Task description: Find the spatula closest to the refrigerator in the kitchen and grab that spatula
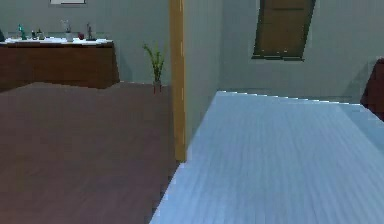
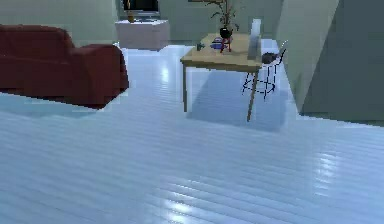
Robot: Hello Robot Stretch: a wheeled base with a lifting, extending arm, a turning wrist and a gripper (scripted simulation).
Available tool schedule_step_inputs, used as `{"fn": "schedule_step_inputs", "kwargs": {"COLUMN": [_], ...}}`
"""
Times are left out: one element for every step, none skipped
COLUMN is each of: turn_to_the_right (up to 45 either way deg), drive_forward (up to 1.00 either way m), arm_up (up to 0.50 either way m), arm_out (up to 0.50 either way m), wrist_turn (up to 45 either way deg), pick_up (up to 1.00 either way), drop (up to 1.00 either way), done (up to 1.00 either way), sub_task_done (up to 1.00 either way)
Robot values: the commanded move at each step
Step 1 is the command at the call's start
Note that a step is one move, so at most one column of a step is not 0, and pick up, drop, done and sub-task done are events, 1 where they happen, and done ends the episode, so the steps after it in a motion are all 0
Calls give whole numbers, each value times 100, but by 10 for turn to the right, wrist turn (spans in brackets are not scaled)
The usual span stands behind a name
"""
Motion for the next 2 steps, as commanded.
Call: {"fn": "schedule_step_inputs", "kwargs": {"turn_to_the_right": [-330, 0], "drive_forward": [0, 100], "arm_up": [0, 0], "arm_out": [0, 0], "wrist_turn": [0, 0], "pick_up": [0, 0], "drop": [0, 0], "done": [0, 0], "sub_task_done": [0, 0]}}
